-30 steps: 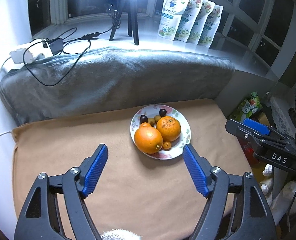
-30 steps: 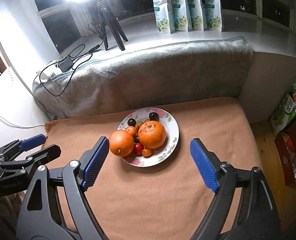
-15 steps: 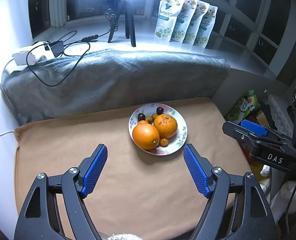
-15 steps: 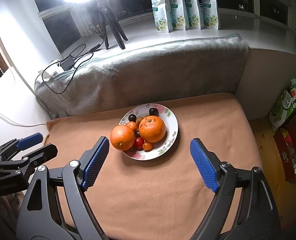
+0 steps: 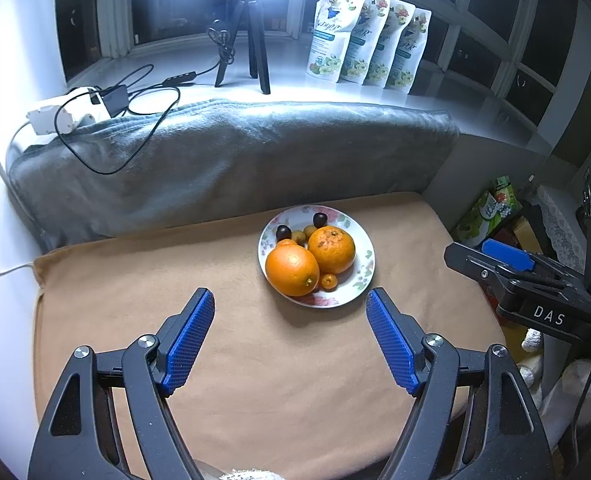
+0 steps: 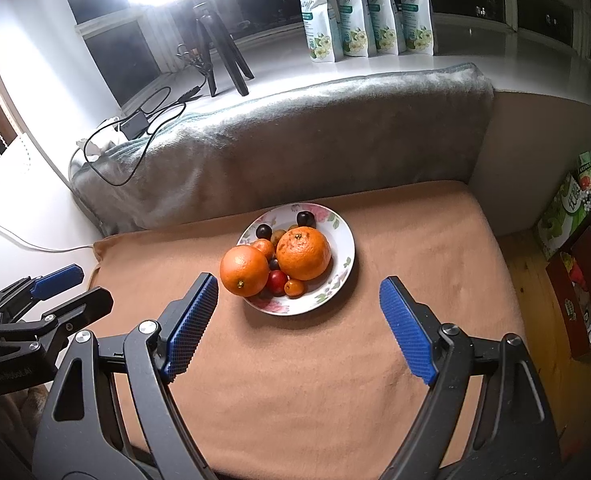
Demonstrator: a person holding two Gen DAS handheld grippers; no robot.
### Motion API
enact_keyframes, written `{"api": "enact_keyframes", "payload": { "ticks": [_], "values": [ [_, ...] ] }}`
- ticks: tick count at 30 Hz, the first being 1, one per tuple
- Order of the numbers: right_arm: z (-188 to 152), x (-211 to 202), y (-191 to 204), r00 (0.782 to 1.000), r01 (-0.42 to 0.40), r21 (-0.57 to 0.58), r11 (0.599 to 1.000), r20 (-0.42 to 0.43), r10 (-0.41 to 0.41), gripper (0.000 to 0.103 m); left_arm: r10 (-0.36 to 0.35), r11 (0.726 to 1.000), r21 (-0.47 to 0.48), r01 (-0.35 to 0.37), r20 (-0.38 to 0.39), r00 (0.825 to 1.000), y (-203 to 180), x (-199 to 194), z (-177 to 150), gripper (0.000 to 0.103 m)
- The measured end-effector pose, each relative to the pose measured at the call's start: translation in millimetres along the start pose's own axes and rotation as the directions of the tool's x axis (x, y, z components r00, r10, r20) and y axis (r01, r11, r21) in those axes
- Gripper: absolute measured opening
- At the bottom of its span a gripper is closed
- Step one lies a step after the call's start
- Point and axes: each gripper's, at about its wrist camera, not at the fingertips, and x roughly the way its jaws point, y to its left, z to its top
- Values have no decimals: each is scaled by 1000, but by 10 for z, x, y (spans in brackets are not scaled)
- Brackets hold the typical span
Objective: Organize fruits
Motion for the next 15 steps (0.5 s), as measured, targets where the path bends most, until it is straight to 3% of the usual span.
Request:
{"api": "enact_keyframes", "payload": {
  "ticks": [15],
  "values": [
    [-45,52,-34,1000,1,16,1000,-12,-1,85,6,1000,-6,-6,-5,1000,37,50,5,79]
  ]
}}
